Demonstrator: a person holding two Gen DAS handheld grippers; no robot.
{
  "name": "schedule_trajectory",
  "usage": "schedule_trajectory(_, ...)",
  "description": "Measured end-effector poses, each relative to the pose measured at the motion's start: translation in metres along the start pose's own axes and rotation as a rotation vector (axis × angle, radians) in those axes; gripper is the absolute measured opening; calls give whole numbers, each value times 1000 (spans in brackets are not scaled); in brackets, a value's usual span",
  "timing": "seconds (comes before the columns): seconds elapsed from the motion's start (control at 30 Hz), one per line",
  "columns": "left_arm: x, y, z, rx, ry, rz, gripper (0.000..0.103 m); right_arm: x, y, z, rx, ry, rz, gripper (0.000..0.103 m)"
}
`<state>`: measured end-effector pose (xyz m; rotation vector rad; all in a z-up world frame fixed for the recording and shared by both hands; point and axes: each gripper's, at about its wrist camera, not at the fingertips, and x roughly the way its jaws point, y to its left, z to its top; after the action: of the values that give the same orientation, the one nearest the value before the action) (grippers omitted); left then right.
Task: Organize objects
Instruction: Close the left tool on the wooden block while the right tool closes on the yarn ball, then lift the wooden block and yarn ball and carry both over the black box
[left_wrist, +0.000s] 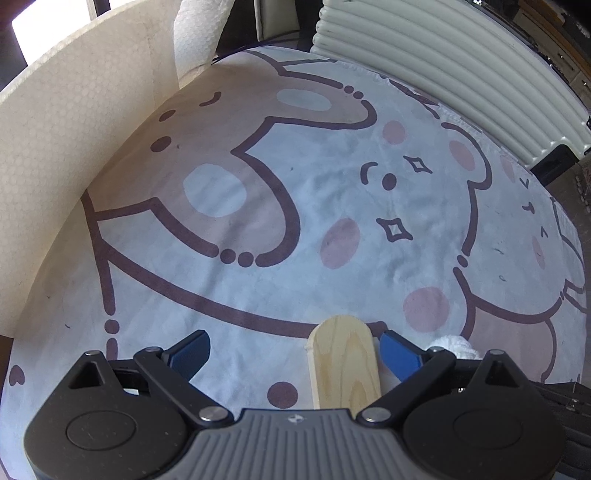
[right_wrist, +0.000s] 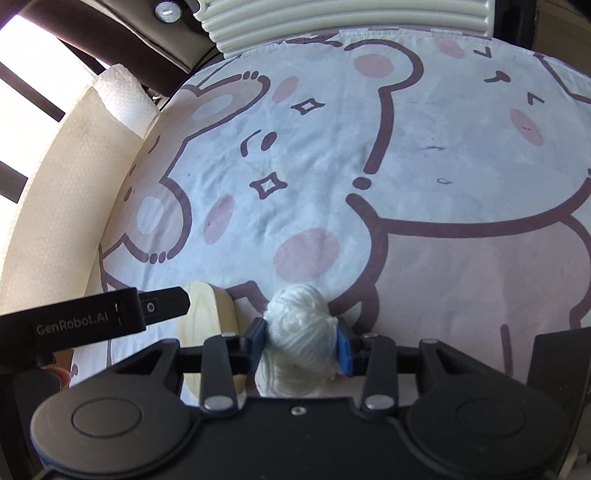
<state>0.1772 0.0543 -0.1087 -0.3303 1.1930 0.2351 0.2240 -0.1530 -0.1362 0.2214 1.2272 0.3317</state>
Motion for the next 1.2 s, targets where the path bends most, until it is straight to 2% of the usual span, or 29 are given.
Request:
schedule_trajectory(0.13,1,-6,-2,-20,2,-35,98,-15,-12,3,48,-44,-7,39)
schedule_trajectory(0.3,5,-24,-6,29,5,-16,96,-31,-27,4,98,-84,-18,39)
schedule_trajectory(0.43,14,-35,-10,56,40,1,82,-39,-38,2,117,-97,-28,39)
schedule_trajectory(0.63,32,-42,-15,77,91,51,67,-46,-47,-2,114,-99,-41,39)
schedule_trajectory(0.73,34,-44,-17,92,85,83,58,-49,-51,-3,115,-99,-48,39)
schedule_trajectory(0.83,32,-43,-16,91,71,65,48,-51,-53,-3,118,-100,-49,39)
schedule_trajectory(0.97,27,-44,-17,112,60,59,47,-54,-52,-4,114,-107,-55,39)
schedule_trajectory(1.2,0,-49,-15,130,-15,10,47,-70,-49,-7,109,-138,-69,39)
